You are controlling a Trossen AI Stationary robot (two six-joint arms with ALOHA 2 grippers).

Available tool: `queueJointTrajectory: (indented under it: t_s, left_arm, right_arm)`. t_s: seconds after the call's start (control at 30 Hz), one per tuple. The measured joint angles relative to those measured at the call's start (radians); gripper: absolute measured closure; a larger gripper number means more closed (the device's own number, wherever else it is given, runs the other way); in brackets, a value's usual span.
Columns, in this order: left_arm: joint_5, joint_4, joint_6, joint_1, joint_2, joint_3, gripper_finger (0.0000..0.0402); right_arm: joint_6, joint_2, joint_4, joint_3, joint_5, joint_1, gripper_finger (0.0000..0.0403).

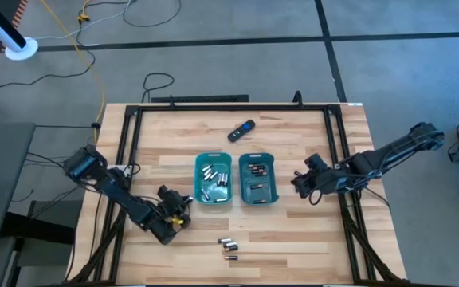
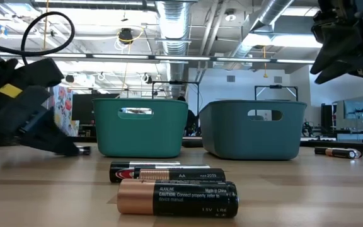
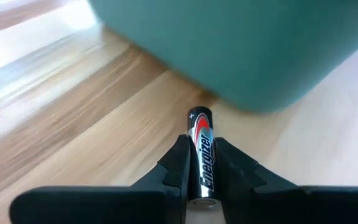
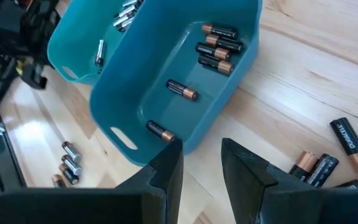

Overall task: Sort batteries
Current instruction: Put the silver and black battery into the green bin

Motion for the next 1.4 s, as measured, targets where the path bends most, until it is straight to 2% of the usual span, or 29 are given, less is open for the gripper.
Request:
queueJointTrajectory:
  t_s: [0.17,0.4,0.47,0.53,0.63,0.77,0.87,1.0,1.17,1.4]
  left_arm:
    - [0.086,-0.287,-0.032,0.000,-0.175,-0.005,0.0352]
    - [0.136,-0.620,-0.074,0.036,-0.486,0.008,0.0352]
    - [0.137,-0.665,-0.038,0.062,-0.556,0.018,0.0352]
    - [0.133,-0.640,0.044,0.099,-0.616,0.039,0.0352]
    - [0.122,-0.643,0.171,0.171,-0.652,0.082,0.0352]
    - [0.117,-0.590,0.415,0.274,-0.635,0.179,0.0353]
    - [0.116,-0.490,0.603,0.343,-0.597,0.253,0.0353]
    - [0.164,-0.353,0.769,0.429,-0.530,0.342,0.0353]
    - [0.287,-0.319,0.817,0.511,-0.404,0.432,0.0353]
    - [0.365,-0.326,0.743,0.573,-0.190,0.548,0.0351]
  right_arm:
    - [-0.013,0.033,0.007,0.000,0.000,0.000,0.0276]
    - [-0.012,0.073,0.020,0.000,0.000,0.000,0.0276]
    - [-0.016,0.080,0.030,0.000,0.000,0.000,0.0276]
    - [-0.018,0.081,0.031,0.000,0.000,0.000,0.0276]
    - [-0.022,0.079,0.031,0.000,0.000,0.000,0.0276]
    - [-0.023,0.078,0.030,0.000,0.000,0.000,0.0276]
    - [-0.038,0.079,0.032,0.000,0.000,0.000,0.0276]
    - [-0.042,0.079,0.032,0.000,0.000,0.000,0.0276]
    - [-0.045,0.079,0.036,0.000,0.000,0.000,0.0276]
    - [-0.053,0.079,0.041,0.000,0.000,0.000,0.0276]
